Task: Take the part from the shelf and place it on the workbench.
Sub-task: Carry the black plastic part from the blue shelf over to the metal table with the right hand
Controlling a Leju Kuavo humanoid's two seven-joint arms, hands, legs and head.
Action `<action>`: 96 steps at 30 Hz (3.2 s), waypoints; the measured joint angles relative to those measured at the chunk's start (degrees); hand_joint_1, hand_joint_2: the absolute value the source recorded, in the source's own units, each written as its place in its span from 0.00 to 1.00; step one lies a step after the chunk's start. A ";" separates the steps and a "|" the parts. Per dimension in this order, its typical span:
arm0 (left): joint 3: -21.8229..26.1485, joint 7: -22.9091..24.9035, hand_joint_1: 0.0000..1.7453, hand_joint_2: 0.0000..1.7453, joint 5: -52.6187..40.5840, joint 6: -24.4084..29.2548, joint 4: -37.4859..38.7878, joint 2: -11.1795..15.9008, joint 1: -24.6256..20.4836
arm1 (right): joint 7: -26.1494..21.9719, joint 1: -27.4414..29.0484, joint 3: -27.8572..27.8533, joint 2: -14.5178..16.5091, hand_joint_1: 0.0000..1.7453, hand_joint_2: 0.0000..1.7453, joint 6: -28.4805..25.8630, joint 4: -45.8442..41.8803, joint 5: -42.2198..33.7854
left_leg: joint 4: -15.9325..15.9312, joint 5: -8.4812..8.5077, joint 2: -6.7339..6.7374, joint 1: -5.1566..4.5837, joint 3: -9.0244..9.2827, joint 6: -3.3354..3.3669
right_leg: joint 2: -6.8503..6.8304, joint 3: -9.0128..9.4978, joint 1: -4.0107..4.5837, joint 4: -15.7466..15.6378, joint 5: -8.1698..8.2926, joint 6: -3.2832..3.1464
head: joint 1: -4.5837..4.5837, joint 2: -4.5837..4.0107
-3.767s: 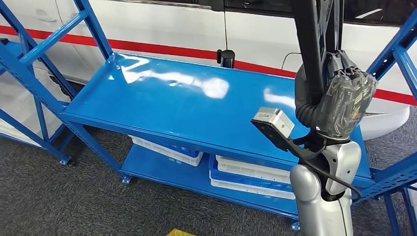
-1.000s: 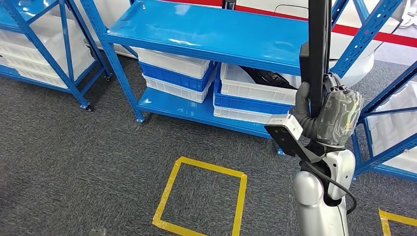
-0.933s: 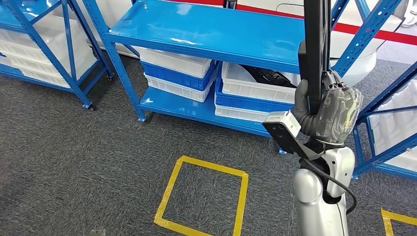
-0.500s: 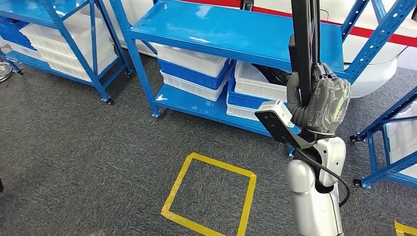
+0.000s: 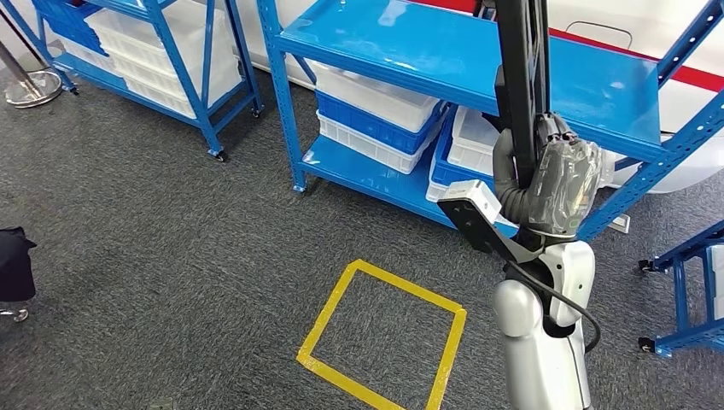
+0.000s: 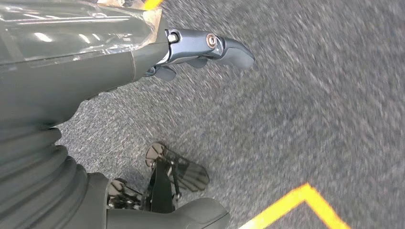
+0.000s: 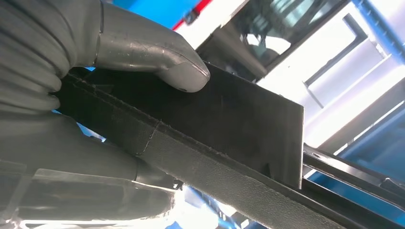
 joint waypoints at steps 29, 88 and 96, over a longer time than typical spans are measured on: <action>3.62 1.14 0.00 1.00 2.32 5.41 -0.02 -1.11 -0.54 | -5.55 9.22 -0.96 3.60 1.00 1.00 -2.28 -0.66 -6.36 | -0.42 -0.75 0.75 0.36 1.14 -0.31 | -0.19 -2.14 0.07 2.69 -0.77 -0.84 | 0.02 0.00; 5.13 2.85 0.00 1.00 2.62 7.15 -0.03 -1.02 -0.63 | -5.32 14.15 -1.19 4.63 1.00 1.00 0.23 -6.52 -6.87 | 0.77 -0.93 3.78 1.84 0.21 -3.04 | -5.23 6.86 -0.76 -14.69 5.64 1.30 | 0.16 0.00; 5.69 3.26 0.00 1.00 2.87 8.07 -0.05 -1.05 -0.75 | -5.13 13.97 -1.20 4.83 1.00 1.00 1.33 -6.23 -7.34 | 0.65 -0.61 -1.83 0.67 0.21 -1.21 | 0.43 -0.56 -0.23 -1.69 1.73 0.48 | 0.46 0.00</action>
